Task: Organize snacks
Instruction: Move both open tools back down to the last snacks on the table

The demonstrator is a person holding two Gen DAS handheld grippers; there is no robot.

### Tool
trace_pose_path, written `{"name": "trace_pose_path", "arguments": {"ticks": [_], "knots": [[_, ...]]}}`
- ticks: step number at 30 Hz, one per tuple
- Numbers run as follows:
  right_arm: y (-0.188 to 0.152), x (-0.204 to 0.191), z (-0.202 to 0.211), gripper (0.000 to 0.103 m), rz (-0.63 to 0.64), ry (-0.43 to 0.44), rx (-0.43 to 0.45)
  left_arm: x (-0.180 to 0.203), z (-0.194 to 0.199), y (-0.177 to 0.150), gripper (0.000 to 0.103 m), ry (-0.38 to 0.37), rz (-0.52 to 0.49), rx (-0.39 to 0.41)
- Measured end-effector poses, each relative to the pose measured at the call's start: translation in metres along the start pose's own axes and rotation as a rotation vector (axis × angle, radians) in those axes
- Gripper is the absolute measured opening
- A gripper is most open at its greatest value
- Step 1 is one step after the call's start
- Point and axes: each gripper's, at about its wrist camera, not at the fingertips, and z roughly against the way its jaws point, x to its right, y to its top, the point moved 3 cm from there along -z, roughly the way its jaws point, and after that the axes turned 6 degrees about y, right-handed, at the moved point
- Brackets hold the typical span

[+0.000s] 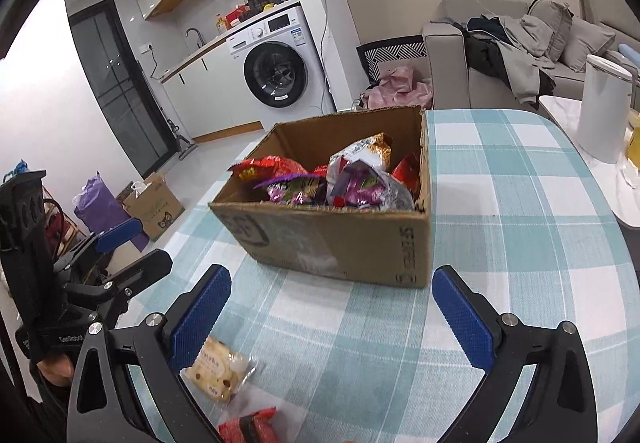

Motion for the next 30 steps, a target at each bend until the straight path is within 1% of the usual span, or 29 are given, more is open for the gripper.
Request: {"name": "trace_pose_path", "arguments": {"ticks": [5, 9, 16, 20, 24, 30], "knots": [[-0.017, -0.010, 0.004, 0.102, 0.021, -0.001, -0.035, -0.002, 0.009, -0.017, 0.102, 0.003, 0.007, -0.038], [-0.030, -0.017, 0.009, 0.102, 0.033, 0.001, -0.053, -0.003, 0.018, -0.028, 0.102, 0.010, -0.008, -0.047], [-0.056, -0.027, 0.009, 0.102, 0.075, 0.004, -0.119, -0.004, 0.030, -0.043, 0.102, 0.007, -0.008, -0.068], [-0.068, -0.027, 0.006, 0.102, 0.089, 0.014, -0.151, -0.005, 0.029, -0.051, 0.102, 0.001, 0.004, -0.087], [-0.081, -0.028, -0.001, 0.102, 0.133, 0.006, -0.199, -0.004, 0.025, -0.060, 0.102, 0.002, -0.009, -0.105], [-0.093, -0.032, -0.012, 0.102, 0.165, 0.015, -0.263, 0.000, 0.016, -0.070, 0.102, -0.004, -0.023, -0.139]]}}
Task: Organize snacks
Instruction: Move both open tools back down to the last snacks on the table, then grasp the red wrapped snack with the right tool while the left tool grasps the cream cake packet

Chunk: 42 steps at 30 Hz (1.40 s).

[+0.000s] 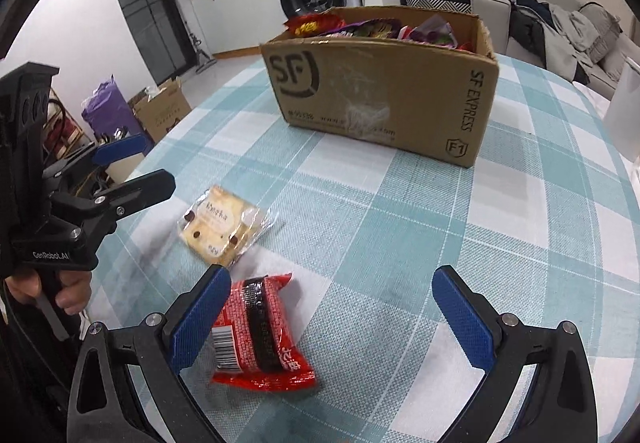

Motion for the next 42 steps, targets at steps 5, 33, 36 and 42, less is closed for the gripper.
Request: {"name": "trace_pose_path", "arguments": {"ticks": [5, 33, 36, 42], "knots": [[-0.003, -0.009, -0.003, 0.102, 0.026, 0.028, -0.017, 0.004, -0.008, -0.003, 0.102, -0.011, -0.014, -0.026], [-0.017, -0.019, -0.025, 0.102, 0.102, 0.072, -0.137, 0.027, -0.041, -0.022, 0.102, -0.031, -0.079, -0.123], [-0.020, -0.021, -0.032, 0.102, 0.124, 0.056, -0.160, 0.026, -0.044, -0.023, 0.102, -0.030, -0.078, -0.128], [-0.019, -0.007, -0.029, 0.102, 0.093, 0.025, -0.155, 0.028, -0.050, -0.028, 0.102, -0.083, -0.059, -0.167]]}}
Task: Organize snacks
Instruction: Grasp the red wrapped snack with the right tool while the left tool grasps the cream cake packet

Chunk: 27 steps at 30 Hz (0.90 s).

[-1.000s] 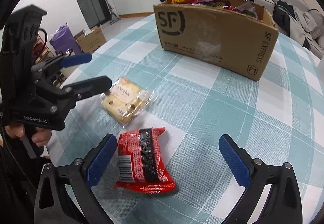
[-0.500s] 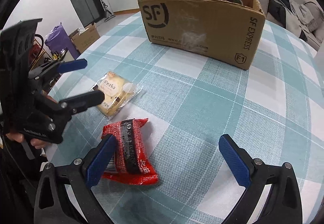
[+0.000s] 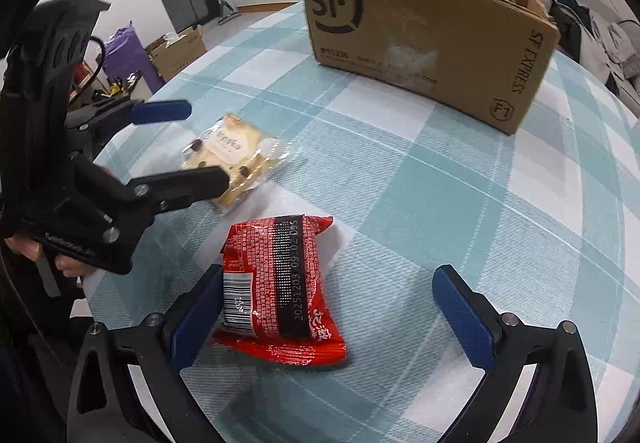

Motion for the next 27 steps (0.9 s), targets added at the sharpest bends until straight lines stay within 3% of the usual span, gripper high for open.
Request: {"name": "trace_pose_path", "arguments": {"ticks": [16, 21, 27], "knots": [[-0.005, 0.055, 0.014, 0.101, -0.113, -0.119, 0.021, 0.004, -0.020, -0.004, 0.102, 0.002, 0.020, -0.052], [-0.002, 0.060, 0.017, 0.088, -0.130, -0.125, 0.053, 0.008, -0.024, -0.001, 0.102, -0.001, 0.014, -0.056], [-0.003, 0.056, 0.022, 0.080, -0.127, -0.099, 0.057, 0.019, -0.030, 0.002, 0.102, 0.031, -0.022, -0.060]]}}
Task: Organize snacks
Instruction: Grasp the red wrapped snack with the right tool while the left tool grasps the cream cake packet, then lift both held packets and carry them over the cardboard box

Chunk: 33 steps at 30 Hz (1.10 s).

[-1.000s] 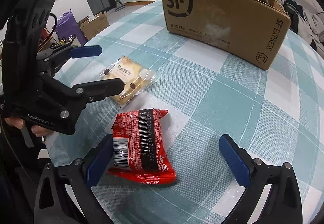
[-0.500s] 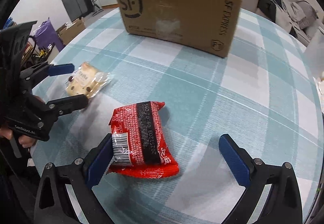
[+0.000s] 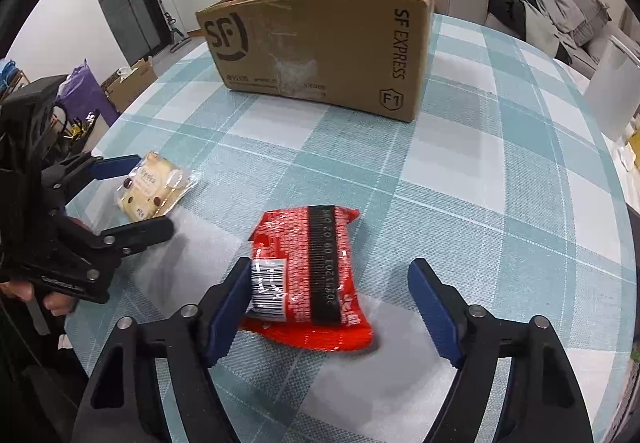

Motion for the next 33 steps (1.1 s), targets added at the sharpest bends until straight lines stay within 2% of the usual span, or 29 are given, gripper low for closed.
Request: {"name": "trace_pose_path", "arguments": {"ticks": [2, 10, 14, 15, 17, 19, 20, 22, 27, 33], "knots": [[-0.001, -0.005, -0.001, 0.079, 0.018, 0.000, -0.005, 0.004, -0.002, 0.000, 0.102, 0.023, -0.017, -0.001], [-0.004, -0.014, -0.001, 0.067, 0.047, 0.010, -0.009, 0.004, -0.002, -0.002, 0.102, 0.013, -0.023, -0.003], [-0.006, -0.019, 0.001, 0.066, 0.072, 0.022, -0.007, 0.004, 0.000, -0.004, 0.101, 0.003, -0.034, 0.002], [-0.007, -0.020, 0.001, 0.065, 0.078, 0.026, -0.007, 0.005, 0.001, -0.005, 0.099, 0.000, -0.037, 0.007], [-0.007, -0.023, 0.001, 0.064, 0.087, 0.030, -0.007, 0.006, 0.005, -0.005, 0.084, -0.009, -0.046, 0.028], [-0.007, -0.023, 0.001, 0.060, 0.087, 0.029, -0.005, 0.007, 0.008, -0.005, 0.078, -0.024, -0.053, 0.040], [-0.007, -0.023, 0.002, 0.058, 0.087, 0.030, -0.003, 0.007, 0.009, -0.005, 0.070, -0.031, -0.052, 0.049], [-0.008, -0.022, 0.002, 0.054, 0.088, 0.026, 0.003, 0.005, 0.011, -0.004, 0.063, -0.046, -0.048, 0.062], [-0.007, -0.024, 0.005, 0.046, 0.101, 0.030, 0.019, 0.003, 0.016, -0.003, 0.061, -0.072, -0.037, 0.081], [-0.005, -0.024, 0.007, 0.045, 0.103, 0.035, 0.034, 0.003, 0.024, -0.001, 0.061, -0.085, -0.030, 0.111]]}}
